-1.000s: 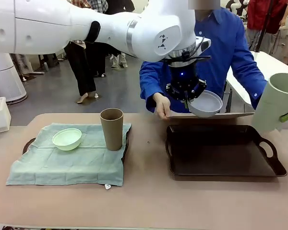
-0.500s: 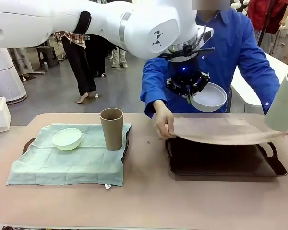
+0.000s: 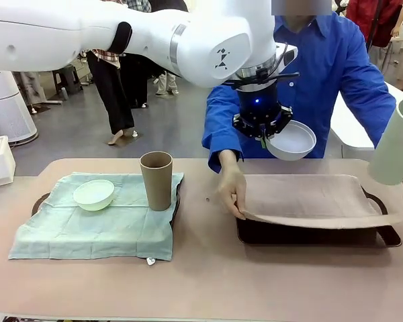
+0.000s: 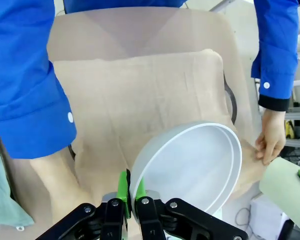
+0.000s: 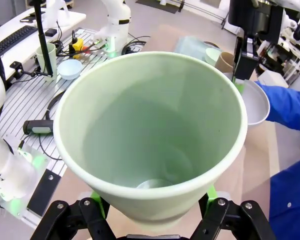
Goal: Set up a tray with a mat and arrange the tableware.
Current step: Pick up the Picnic Bowl and Reusable plastic cup from the Handle tray in front of the human's position and hold them in the air, then place the Picnic Bowl and Reusable plastic cup back onto the Handle tray in front of the human's position.
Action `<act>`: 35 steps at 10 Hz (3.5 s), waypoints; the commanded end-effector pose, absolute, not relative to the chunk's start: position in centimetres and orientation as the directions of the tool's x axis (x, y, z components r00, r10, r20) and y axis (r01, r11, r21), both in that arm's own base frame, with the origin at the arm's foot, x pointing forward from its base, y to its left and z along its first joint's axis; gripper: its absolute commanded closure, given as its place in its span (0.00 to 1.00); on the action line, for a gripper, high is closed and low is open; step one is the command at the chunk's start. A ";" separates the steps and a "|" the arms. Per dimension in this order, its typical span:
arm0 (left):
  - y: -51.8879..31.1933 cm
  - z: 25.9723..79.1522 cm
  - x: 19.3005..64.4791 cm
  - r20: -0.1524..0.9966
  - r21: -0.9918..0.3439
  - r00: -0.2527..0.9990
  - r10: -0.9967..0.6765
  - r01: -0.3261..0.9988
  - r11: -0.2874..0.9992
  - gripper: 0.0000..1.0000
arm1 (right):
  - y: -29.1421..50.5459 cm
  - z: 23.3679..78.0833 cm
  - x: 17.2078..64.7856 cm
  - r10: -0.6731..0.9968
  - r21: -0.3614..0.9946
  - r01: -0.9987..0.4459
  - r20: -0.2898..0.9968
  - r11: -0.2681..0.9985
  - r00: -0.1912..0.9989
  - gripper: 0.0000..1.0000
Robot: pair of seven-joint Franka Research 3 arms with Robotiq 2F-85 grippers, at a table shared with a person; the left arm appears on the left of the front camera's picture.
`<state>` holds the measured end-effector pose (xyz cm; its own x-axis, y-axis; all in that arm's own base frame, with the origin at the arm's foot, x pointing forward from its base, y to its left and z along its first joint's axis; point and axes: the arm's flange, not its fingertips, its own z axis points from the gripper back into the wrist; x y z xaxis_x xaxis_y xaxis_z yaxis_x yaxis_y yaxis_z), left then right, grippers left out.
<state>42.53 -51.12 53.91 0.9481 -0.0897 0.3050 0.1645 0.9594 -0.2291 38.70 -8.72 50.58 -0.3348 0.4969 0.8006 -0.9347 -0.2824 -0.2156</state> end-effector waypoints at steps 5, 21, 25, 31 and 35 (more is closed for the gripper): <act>-51.0 54.3 42.6 0.308 -0.215 0.945 -0.107 0.179 0.960 1.00 | -8.5 50.6 38.4 0.489 -0.224 -0.936 0.806 -0.272 -0.335 0.78; -51.0 54.3 42.6 0.308 -0.215 0.945 -0.107 0.179 0.960 1.00 | -8.5 50.6 38.4 0.489 -0.224 -0.936 0.806 -0.272 -0.335 0.78; -50.8 51.5 43.0 0.302 -0.201 0.942 -0.147 0.214 0.956 0.96 | -8.2 48.7 40.6 0.442 -0.231 -0.930 0.830 -0.286 -0.342 0.18; -49.9 45.5 44.8 0.275 -0.272 0.946 -0.171 0.247 0.930 0.96 | -5.3 41.8 46.0 0.404 -0.139 -0.964 0.887 -0.226 -0.223 0.18; -50.2 42.2 46.0 0.226 -0.277 0.957 -0.181 0.242 0.930 0.96 | -6.2 38.3 48.4 0.426 -0.089 -0.982 0.892 -0.165 -0.153 0.18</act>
